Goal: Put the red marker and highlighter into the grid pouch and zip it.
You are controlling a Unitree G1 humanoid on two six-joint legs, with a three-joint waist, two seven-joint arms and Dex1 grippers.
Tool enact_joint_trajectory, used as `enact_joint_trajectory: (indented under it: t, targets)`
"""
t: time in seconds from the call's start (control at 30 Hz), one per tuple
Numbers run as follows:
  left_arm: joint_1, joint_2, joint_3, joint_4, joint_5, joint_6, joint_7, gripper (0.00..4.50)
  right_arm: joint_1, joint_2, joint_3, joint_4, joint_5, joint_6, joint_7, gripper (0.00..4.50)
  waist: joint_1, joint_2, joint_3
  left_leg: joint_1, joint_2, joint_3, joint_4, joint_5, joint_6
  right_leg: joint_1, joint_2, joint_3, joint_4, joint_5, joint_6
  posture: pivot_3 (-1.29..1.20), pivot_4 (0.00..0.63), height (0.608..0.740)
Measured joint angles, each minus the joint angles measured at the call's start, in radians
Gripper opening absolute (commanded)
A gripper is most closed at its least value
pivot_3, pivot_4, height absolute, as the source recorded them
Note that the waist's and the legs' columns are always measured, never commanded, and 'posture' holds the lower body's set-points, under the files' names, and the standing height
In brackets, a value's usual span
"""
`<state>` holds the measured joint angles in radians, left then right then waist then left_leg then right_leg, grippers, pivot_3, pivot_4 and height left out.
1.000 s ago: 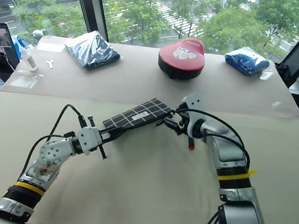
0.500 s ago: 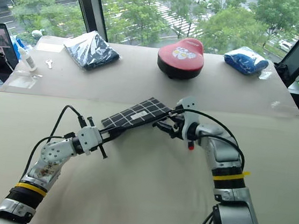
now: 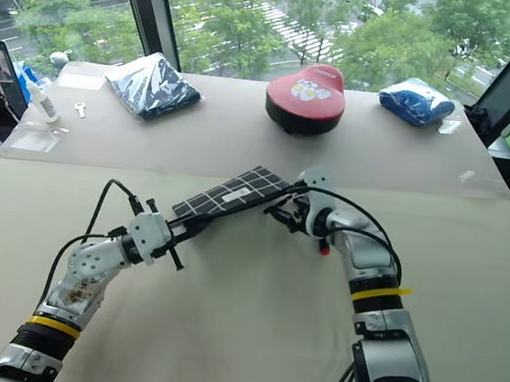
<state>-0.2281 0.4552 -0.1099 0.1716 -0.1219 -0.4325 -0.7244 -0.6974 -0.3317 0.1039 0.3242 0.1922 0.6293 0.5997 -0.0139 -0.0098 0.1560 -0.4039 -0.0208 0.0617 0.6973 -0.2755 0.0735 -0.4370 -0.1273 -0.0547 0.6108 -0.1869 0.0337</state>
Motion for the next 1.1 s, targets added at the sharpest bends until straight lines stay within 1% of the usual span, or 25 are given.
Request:
enact_joint_trajectory:
  t: [0.1,0.13,0.17,0.3,0.33,0.37,0.4,0.67,0.83,0.93,1.1]
  targets:
    - [0.004,-0.003,0.000,0.000,0.000,0.000,0.000,0.00,-0.003,0.009,0.000,0.014,-0.009,-0.020,0.000,3.10,0.000,0.000,0.000,0.000,0.000,0.000,0.000,0.000,0.000,0.000,0.000,0.000,0.000,0.000,0.000,0.00,0.150,0.740]
    - [0.004,-0.005,0.000,0.000,0.000,0.000,0.000,0.00,-0.006,0.010,0.000,0.020,-0.011,-0.024,0.001,2.79,0.000,0.000,0.000,0.000,0.000,0.000,0.000,0.000,0.000,0.000,0.000,0.000,0.000,0.000,0.000,0.00,0.150,0.740]
    - [0.004,-0.007,0.000,0.000,0.000,0.000,0.000,0.00,-0.006,0.011,0.000,0.022,-0.012,-0.027,0.004,2.40,0.000,0.000,0.000,0.000,0.000,0.000,0.000,0.000,0.000,0.000,0.000,0.000,0.000,0.000,0.000,0.00,0.150,0.740]
    - [0.004,-0.008,0.000,0.000,0.001,0.000,0.000,0.00,-0.006,0.018,0.000,0.023,-0.012,-0.035,0.015,1.04,0.000,0.000,0.000,0.000,0.000,0.000,0.000,0.000,0.000,0.000,0.000,0.000,0.000,0.000,0.000,0.00,0.150,0.740]
    - [0.004,-0.009,0.000,0.000,0.001,0.000,0.000,0.00,-0.006,0.018,0.000,0.023,-0.012,-0.037,0.019,0.81,0.001,0.000,0.000,0.000,0.000,0.000,0.000,0.000,0.000,0.000,0.000,0.000,0.000,0.000,0.000,0.00,0.150,0.740]
    - [0.004,-0.010,0.000,0.000,0.001,0.000,0.000,0.00,-0.006,0.018,0.000,0.023,-0.012,-0.039,0.028,0.21,0.001,0.000,0.000,0.000,0.000,0.000,0.000,0.000,0.000,0.000,0.000,0.000,0.000,0.000,0.000,0.00,0.150,0.740]
    - [0.004,-0.011,0.000,0.000,0.001,0.000,0.000,0.00,-0.005,0.018,0.000,0.022,-0.012,-0.039,0.033,0.03,0.001,0.000,0.000,0.000,0.000,0.000,0.000,0.000,0.000,0.000,0.000,0.000,0.000,0.000,0.000,0.00,0.150,0.740]
    - [0.003,-0.028,0.000,0.000,0.003,0.002,0.006,0.00,0.012,0.016,0.003,-0.033,-0.009,-0.025,0.078,0.03,0.001,0.000,0.000,0.000,0.000,0.000,0.000,0.000,0.000,0.000,0.000,0.000,0.000,0.000,0.000,0.00,0.150,0.740]
    - [-0.004,-0.037,0.007,0.001,0.003,0.022,0.016,0.00,0.057,0.001,0.015,-0.177,0.050,0.056,0.156,0.03,0.001,0.000,0.000,0.000,0.000,0.000,0.001,0.000,0.000,0.000,0.000,0.000,0.000,0.000,0.000,0.00,0.150,0.740]
    - [-0.009,-0.046,0.009,0.001,0.003,0.024,0.018,0.00,0.065,0.012,0.057,-0.221,0.059,0.082,0.165,0.03,0.001,0.000,0.000,0.000,0.000,0.000,0.002,0.000,0.000,0.000,0.000,0.000,0.001,0.000,0.000,0.00,0.150,0.740]
    - [-0.013,-0.059,0.008,0.001,0.004,0.031,0.019,0.00,0.062,0.047,0.137,-0.229,0.056,0.093,0.183,0.03,0.001,0.000,0.000,0.000,0.000,0.000,0.002,0.000,0.000,0.000,0.000,0.000,0.001,0.000,0.000,0.00,0.150,0.740]
